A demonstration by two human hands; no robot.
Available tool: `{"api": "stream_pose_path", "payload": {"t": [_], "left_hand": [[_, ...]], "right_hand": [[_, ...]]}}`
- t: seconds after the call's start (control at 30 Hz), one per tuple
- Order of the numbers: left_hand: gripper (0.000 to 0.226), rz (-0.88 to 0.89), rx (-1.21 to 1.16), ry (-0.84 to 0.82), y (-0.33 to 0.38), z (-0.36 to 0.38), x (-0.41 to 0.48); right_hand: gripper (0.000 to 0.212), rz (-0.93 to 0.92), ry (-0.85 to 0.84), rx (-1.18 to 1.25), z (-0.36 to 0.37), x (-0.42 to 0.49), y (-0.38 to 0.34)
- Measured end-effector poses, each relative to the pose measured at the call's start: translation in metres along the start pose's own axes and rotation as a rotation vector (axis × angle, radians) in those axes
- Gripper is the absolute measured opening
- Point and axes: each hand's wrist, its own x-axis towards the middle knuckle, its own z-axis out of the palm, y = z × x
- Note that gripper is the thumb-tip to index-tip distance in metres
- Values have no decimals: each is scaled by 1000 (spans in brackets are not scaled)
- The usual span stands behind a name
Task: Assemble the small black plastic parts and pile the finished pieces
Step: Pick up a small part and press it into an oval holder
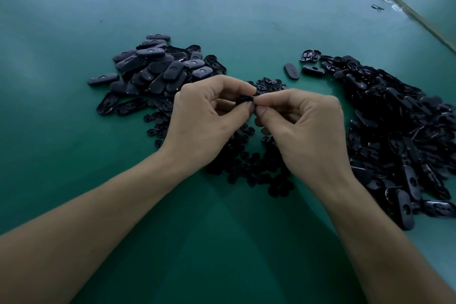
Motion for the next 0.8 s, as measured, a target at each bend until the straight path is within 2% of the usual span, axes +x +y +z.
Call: {"api": "stream_pose_path", "payload": {"t": [0.27,0.5,0.6,0.8], "left_hand": [[21,-2,-9,-25,-3,1,1],[22,-42,9,-36,-2,1,0],[21,-51,-6,-65,1,2,-1],[24,-43,-25,-65,-1,1,-1]], "right_hand": [[21,14,-58,73,-7,2,-1],[17,-33,25,-10,-8,2,2],[24,7,-15,31,-11,4,3],[21,50,-94,129,-13,4,4]]}}
